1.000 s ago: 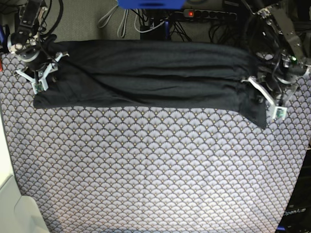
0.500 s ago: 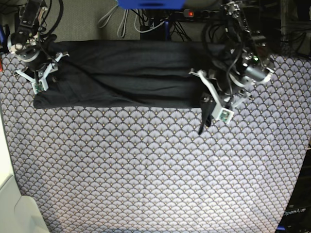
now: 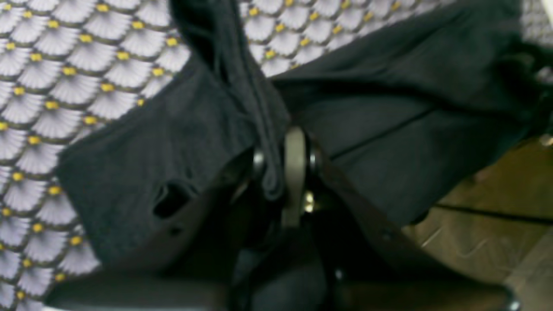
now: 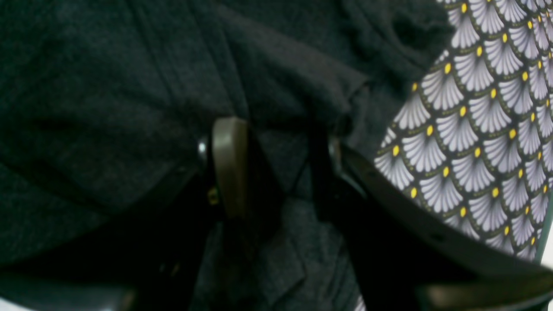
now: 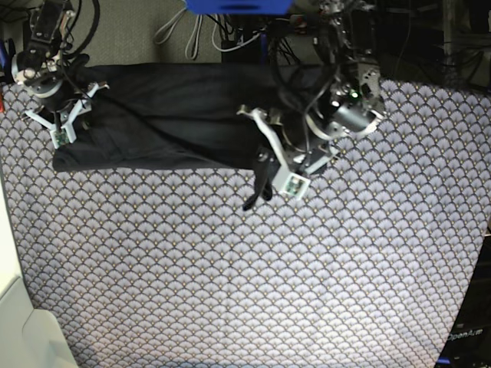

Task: Fold the T-shirt properly
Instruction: 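Fold the strip's end over toward the right gripper and press it down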

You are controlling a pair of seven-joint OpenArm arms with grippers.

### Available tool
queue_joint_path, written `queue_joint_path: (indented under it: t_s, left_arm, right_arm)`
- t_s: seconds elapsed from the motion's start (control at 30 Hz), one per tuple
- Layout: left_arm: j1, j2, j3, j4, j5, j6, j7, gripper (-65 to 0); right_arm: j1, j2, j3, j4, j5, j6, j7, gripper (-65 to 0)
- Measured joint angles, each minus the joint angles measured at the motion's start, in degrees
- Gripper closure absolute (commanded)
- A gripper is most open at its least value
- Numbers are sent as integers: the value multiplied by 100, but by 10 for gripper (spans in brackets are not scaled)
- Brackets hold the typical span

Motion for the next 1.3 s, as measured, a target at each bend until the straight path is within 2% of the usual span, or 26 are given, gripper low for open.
queue_joint_path:
  t_s: [0.33,0.4,0.5,0.57,0.67,0.73,0.77,0.93,1.13,1.23,1.3]
  left_arm:
    - [24,-28,662,0,26,1058,9,-5]
    - [20,-33,739,0,232,1593,-7,-5]
    - [63,-46,1102,4,1110,2603,-181,-5]
    - [208,-48,1550,11,1497,3141,-575,-5]
    - [380,-33,2297,-9,2052,3971,-809,-4]
    - [400,-35,2621,-26,2218,4374,-929,-4]
    - [382,-31,2704,-59,2227,4470,-957,-4]
    - [358,-46,2721,-109,2155,4468,-942,-9]
    - [350,-48,2697,-254,1510,4487,-901,-5]
    - [350,-39,2577,-254,1576,4489,-903,-4]
    - [341,-48,2610,-269,1912,4535,-907,-4]
  right_arm:
    - [-2,0,0,4,15,0,-2,-244]
    - [0,2,0,4,13,0,-2,-244]
    - [-2,2,0,4,13,0,-4,-244]
    - [-2,0,0,11,11,0,-9,-244]
    - [-2,0,0,15,2,0,-9,-244]
    - [-4,0,0,15,15,0,-2,-244]
    - [-4,2,0,15,13,0,-7,-244]
    - [-4,0,0,15,13,0,-4,-244]
    - [-4,0,0,15,11,0,-4,-244]
    - [-11,2,0,15,13,0,-2,-244]
    - [-13,2,0,15,13,0,-2,-244]
